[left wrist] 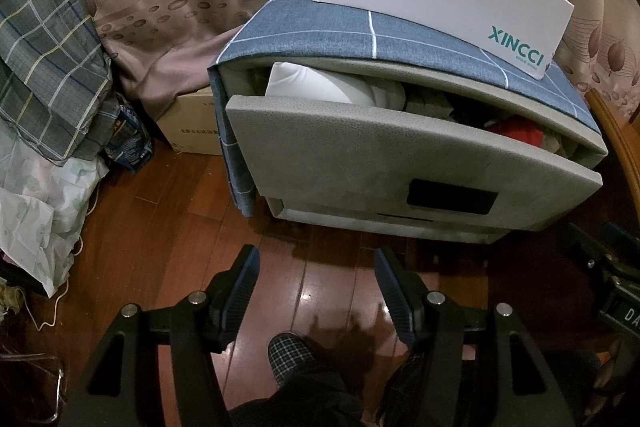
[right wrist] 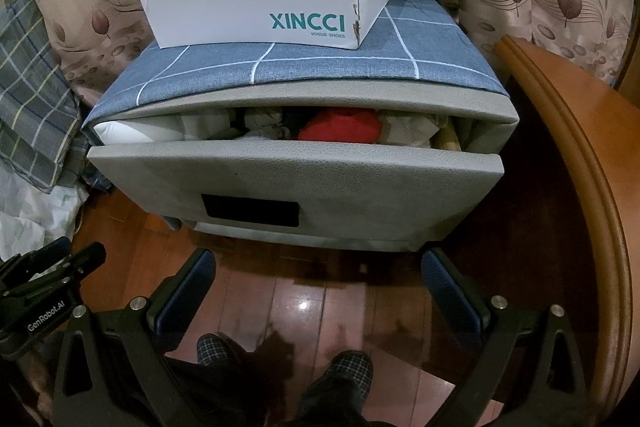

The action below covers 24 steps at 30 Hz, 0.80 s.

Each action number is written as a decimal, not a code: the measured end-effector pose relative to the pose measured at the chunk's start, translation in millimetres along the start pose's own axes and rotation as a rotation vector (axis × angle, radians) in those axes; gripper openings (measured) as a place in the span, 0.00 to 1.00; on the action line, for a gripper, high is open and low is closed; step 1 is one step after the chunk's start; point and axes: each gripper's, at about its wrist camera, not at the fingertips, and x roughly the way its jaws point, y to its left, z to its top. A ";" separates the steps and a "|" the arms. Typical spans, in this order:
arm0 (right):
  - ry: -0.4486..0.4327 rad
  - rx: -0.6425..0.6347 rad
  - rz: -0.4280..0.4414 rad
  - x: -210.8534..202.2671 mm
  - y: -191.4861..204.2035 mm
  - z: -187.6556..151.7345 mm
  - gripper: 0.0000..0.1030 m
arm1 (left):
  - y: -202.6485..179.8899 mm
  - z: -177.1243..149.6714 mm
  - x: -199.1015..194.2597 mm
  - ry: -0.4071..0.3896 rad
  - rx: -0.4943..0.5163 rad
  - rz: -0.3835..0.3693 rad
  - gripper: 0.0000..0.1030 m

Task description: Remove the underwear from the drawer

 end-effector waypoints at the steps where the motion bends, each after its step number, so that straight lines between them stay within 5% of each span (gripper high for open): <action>1: 0.002 0.000 0.001 0.2 -0.2 0.4 0.99 | -0.1 -0.4 0.0 0.000 0.000 -0.001 0.59; 24: -0.001 0.007 0.008 0.7 -1.6 0.0 0.99 | 0.0 -0.6 0.4 0.001 0.001 0.000 0.59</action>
